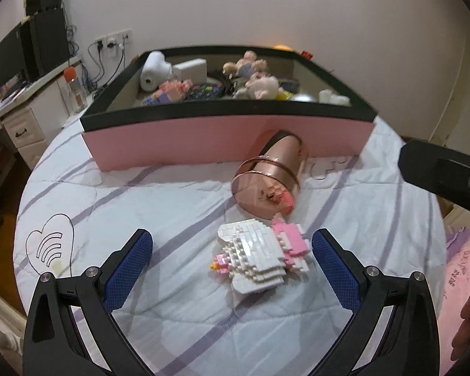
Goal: Organize rigid objects
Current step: 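Grasp the pink-white block figure with the left gripper while the right grasps the copper cup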
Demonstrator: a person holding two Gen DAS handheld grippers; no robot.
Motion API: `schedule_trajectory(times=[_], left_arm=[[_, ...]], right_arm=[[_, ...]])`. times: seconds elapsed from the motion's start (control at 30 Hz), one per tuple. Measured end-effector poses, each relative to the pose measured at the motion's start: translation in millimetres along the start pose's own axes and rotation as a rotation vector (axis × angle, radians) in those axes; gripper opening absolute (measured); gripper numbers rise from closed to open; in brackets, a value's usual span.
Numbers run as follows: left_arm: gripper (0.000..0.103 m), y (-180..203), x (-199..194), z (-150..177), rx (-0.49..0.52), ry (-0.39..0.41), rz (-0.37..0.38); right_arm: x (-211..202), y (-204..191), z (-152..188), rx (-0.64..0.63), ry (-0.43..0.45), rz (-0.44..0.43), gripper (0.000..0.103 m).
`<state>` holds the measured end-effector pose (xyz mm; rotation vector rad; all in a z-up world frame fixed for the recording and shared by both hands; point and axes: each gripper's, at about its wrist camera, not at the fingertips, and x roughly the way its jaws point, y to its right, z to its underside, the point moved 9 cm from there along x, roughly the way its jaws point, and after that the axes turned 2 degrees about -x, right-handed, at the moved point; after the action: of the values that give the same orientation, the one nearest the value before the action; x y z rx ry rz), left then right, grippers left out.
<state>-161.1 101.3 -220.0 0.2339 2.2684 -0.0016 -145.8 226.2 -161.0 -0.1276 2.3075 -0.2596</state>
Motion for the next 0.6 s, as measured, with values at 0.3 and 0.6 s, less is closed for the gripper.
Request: schedule_trajectory(times=[0.3, 0.6], left_arm=[[0.057, -1, 1, 4, 0.003, -0.009, 0.031], [0.057, -23, -14, 9, -0.024, 0.013, 0.034]], right_arm=[[20, -4, 4, -0.002, -0.028, -0.028, 0.103], [25, -11, 3, -0.017, -0.035, -0.029, 0.103]])
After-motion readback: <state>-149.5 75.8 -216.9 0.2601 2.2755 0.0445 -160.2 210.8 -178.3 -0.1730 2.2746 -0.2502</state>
